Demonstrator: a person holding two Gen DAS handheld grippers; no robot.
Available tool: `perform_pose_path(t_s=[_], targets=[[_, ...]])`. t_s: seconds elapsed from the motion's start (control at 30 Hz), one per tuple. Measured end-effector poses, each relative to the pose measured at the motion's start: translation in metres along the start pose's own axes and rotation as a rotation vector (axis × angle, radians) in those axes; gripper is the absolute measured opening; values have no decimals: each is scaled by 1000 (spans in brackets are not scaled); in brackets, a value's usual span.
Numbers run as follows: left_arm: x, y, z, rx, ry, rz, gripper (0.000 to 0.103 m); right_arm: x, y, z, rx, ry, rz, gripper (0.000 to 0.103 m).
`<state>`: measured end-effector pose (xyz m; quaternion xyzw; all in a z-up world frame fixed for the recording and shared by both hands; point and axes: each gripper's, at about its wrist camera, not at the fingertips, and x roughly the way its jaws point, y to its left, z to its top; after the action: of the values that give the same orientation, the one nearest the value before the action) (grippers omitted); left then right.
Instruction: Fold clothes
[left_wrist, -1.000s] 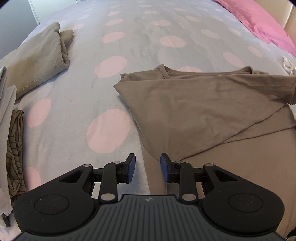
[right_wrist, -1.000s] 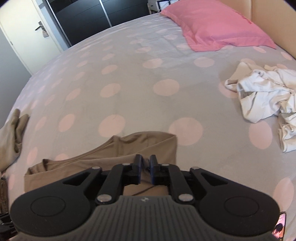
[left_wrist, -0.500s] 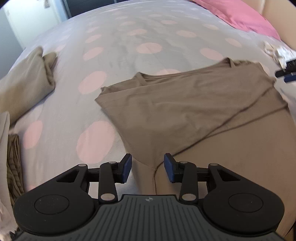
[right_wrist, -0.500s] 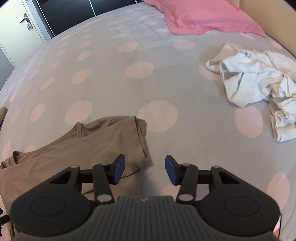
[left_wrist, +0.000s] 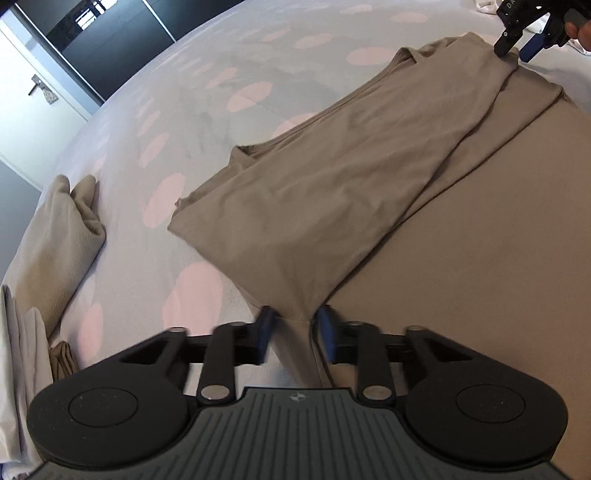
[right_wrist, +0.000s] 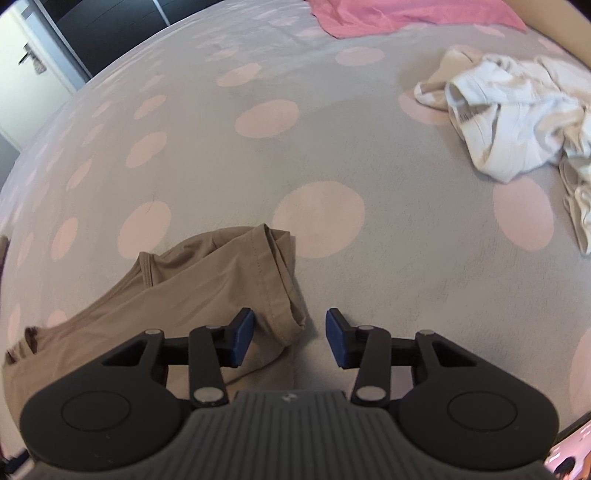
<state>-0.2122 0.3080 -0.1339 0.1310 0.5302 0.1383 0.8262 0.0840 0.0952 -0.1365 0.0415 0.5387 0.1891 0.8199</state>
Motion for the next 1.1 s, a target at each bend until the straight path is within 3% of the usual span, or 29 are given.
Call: perform_pose_path(t_s=[0.1,0.23,0.4,0.47,0.73,0.9,1.0,1.1], targets=[[1,3,1,-21,-5,16,4,-4,-1,3,33,-6,17,24],[-7,17,1,-89,-12,31,3,-19,5,6,30,-41,42,5],[-17,36,-5,-186,15,66,3,-46,18,3,37,-51,99,4],[-15,43,-9,-226,50,65,2,-54,22,-3,37,-26,80,4],[-5,34,-19,-181,87,56,4,-39,11,-34,-13,35,-43,1],[-6,48,-24,-209,113,3,18,-29,-1,-39,-31,42,-111,6],[-14,70,-25,-295,96,-60,25,-36,0,-35,-29,17,-88,7],[-24,94,-23,-398,35,-104,27,-41,6,-31,-34,1,-62,15]])
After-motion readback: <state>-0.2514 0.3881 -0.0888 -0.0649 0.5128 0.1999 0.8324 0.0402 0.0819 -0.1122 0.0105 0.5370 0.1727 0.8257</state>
